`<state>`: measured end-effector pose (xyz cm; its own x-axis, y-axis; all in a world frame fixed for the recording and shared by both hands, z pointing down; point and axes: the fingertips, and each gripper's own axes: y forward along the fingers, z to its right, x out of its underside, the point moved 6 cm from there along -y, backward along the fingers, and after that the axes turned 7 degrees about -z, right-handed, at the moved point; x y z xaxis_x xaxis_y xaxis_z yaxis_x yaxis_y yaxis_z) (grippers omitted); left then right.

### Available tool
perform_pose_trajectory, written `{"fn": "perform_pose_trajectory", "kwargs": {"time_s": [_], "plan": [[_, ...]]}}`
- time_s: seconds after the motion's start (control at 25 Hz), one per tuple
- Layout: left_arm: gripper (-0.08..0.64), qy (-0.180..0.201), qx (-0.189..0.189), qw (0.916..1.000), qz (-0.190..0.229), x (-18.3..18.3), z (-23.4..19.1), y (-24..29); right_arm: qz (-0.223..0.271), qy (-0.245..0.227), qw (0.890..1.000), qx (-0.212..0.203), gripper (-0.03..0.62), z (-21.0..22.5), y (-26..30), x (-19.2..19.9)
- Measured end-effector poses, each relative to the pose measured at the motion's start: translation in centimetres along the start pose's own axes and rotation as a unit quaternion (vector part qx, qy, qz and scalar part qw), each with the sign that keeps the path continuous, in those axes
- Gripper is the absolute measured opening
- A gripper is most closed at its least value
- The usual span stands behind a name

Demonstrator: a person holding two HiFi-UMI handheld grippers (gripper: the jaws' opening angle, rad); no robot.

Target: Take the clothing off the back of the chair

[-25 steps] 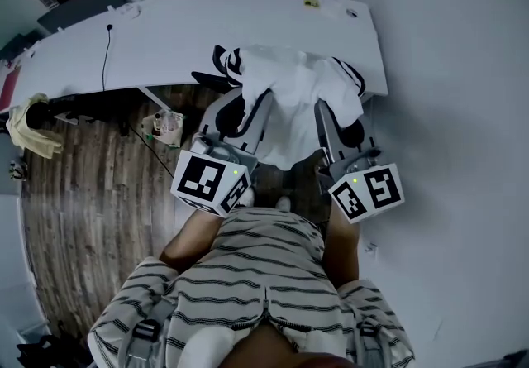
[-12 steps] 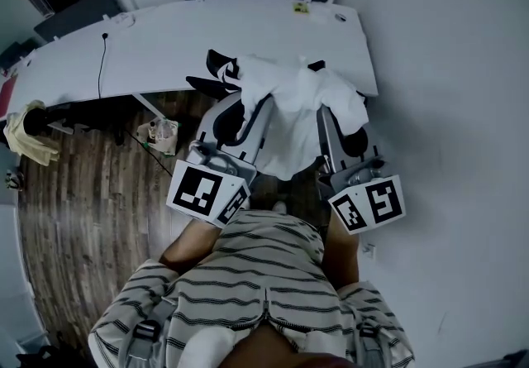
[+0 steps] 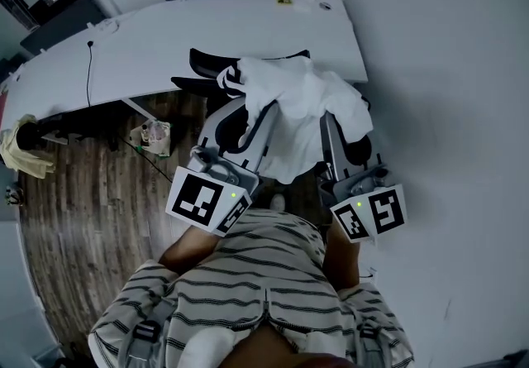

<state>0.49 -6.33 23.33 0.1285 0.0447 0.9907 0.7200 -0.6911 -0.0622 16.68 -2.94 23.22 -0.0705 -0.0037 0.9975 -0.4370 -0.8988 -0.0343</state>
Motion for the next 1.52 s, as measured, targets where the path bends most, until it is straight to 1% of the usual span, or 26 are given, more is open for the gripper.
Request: {"fn": "perform_pose_trajectory", "kwargs": {"time_s": [0.12, 0.4, 0.68, 0.84, 1.16, 1.52], "plan": [[0.083, -0.002, 0.010, 0.9999, -0.002, 0.4, 0.7, 0.6, -0.003, 0.001, 1.000, 0.005, 0.054, 0.7, -0.5, 0.3], [0.083, -0.010, 0.028, 0.9993, -0.022, 2.2, 1.6, 2.0, -0.014, 0.009, 1.000, 0.026, 0.054, 1.9, -1.7, 1.8], [0.083, -0.017, 0.051, 0.9970, -0.055, 5.0, 2.9, 3.3, -0.026, 0.029, 0.998, 0.047, 0.054, 3.4, -2.9, 4.4], [0.083, -0.021, 0.058, 0.9953, -0.074, 6.8, 3.1, 3.8, -0.034, 0.038, 0.997, 0.058, 0.054, 3.9, -3.4, 6.1], [0.083, -0.024, 0.067, 0.9928, -0.097, 9.4, 3.2, 4.9, -0.047, 0.052, 0.995, 0.072, 0.054, 5.0, -3.5, 8.4], [0.083, -0.037, 0.077, 0.9871, -0.136, 13.2, 2.6, 5.9, -0.079, 0.071, 0.991, 0.084, 0.055, 5.9, -3.0, 11.9]]}}
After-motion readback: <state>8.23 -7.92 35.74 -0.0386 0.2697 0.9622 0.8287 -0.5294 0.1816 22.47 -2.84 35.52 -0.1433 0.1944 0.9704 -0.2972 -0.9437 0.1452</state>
